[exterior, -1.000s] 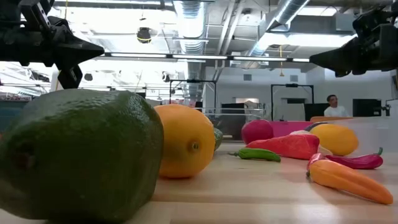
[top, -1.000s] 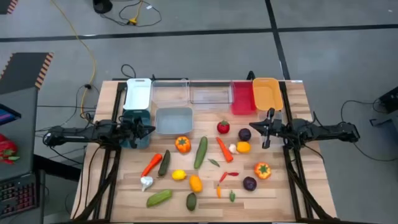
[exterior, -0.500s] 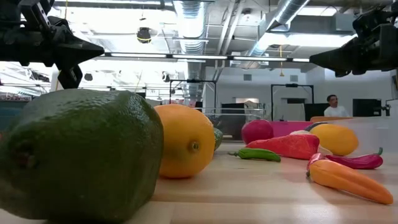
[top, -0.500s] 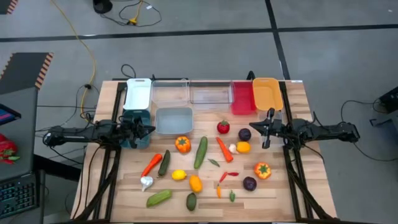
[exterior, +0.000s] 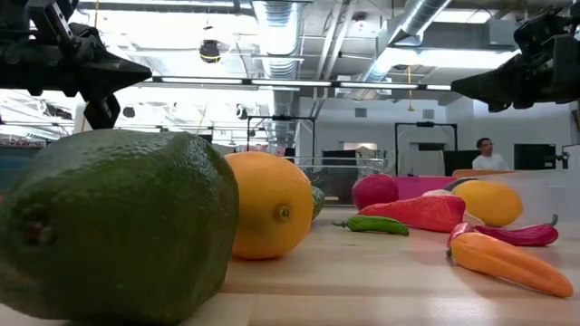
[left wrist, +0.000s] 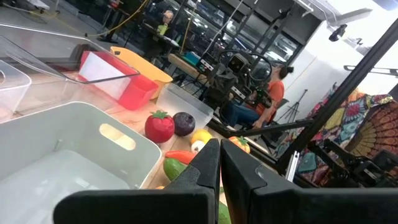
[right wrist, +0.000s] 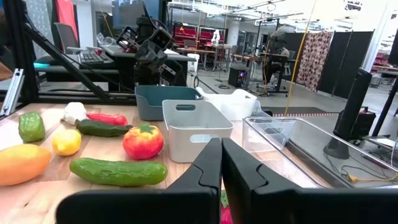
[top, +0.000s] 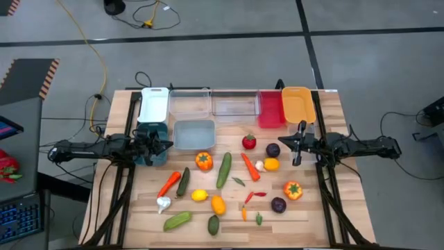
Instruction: Sort produce into baskets
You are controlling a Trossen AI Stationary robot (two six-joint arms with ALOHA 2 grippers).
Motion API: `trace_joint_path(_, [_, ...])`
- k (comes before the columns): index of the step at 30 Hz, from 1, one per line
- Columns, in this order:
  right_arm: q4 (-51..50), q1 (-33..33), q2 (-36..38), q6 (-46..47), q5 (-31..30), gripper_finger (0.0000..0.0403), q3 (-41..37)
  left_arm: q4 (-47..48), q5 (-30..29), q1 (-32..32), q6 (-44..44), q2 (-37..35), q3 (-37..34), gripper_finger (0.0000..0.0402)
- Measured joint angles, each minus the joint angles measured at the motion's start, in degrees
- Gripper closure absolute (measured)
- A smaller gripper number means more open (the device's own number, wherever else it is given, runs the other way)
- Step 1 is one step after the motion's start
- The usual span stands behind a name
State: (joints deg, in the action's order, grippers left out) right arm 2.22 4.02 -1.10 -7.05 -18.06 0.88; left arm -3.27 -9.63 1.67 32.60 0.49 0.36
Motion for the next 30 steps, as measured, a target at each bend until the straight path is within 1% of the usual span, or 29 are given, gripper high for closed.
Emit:
trace_joint_path(25, [-0.02,-0.01,0.0,0.0,0.0,0.0365,-0.01,-0.01,-0.13,0.0,0.0,0.0,0.01,0.0401])
trace_joint_path(28, [-0.02,-0.01,0.0,0.0,0.0,0.0365,0.0,-0.4,-3.45,0.02,-0.15,0.0,0.0,0.0401])
trace_joint_path(30, [0.0,0.01,0.0,0.0,0.0,0.0365,0.0,-0.73,-6.11,0.02,-3.17,0.0,0.0,0.0401])
